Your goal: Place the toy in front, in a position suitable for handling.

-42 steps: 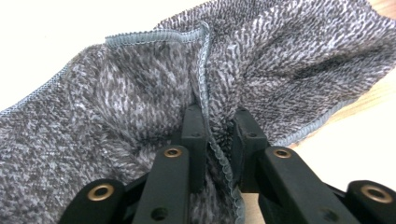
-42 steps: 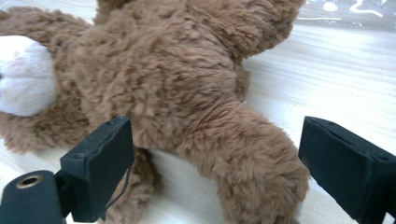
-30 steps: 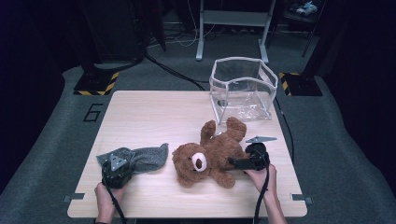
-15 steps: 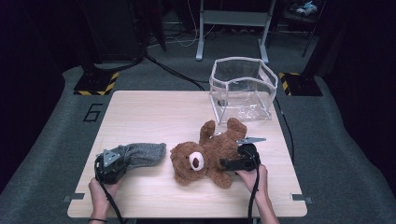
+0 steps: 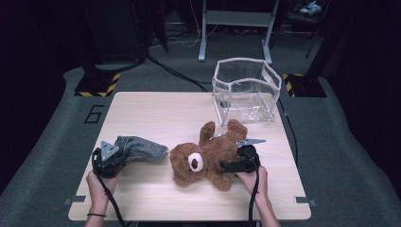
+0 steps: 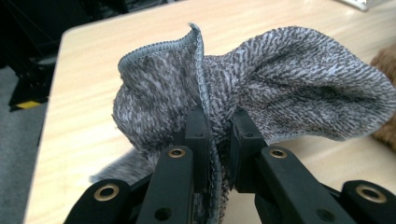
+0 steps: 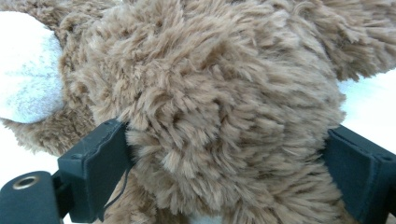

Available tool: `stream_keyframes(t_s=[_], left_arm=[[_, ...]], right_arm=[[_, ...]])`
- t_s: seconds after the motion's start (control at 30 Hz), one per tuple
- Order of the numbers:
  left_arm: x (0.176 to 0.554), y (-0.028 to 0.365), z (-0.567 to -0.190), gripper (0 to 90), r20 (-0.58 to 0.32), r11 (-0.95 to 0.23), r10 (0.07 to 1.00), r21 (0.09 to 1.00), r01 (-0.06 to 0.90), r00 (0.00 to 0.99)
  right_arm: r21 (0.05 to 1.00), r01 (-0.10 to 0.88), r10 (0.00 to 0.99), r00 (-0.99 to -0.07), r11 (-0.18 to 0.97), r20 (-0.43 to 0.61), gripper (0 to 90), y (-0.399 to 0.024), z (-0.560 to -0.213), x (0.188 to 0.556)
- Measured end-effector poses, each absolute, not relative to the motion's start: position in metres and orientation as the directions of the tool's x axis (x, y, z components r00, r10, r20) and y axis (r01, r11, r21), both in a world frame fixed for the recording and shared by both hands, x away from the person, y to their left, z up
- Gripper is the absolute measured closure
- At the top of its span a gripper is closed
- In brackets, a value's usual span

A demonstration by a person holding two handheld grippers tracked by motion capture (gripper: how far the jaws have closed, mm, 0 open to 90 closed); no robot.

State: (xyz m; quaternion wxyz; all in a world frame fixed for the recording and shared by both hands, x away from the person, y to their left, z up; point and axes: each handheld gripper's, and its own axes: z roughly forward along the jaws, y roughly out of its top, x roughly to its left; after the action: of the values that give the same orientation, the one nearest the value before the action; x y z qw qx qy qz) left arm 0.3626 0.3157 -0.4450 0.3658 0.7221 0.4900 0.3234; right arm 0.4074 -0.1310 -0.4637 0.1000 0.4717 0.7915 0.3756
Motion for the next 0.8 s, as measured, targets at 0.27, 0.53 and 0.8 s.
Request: stream_keyframes(t_s=[0.27,0.53,0.8], left_arm=[[0.367,0.313,-0.417,80.3,0.132,-0.263,0.940,0.869,0.419,0.316],[0.372,0.304,-0.395,80.2,0.143,-0.267,0.933,0.891,0.367,0.331],[0.373,0.295,-0.381,80.2,0.153,-0.276,0.924,0.903,0.331,0.351]], right_arm=[[0.687,0.672,0.822,-0.535,0.277,0.192,8.9,-0.128,-0.463,0.408],[0.686,0.673,0.817,-0.540,0.277,0.200,8.9,-0.123,-0.463,0.408],[0.691,0.662,0.807,-0.557,0.289,0.196,8.9,-0.115,-0.464,0.408]])
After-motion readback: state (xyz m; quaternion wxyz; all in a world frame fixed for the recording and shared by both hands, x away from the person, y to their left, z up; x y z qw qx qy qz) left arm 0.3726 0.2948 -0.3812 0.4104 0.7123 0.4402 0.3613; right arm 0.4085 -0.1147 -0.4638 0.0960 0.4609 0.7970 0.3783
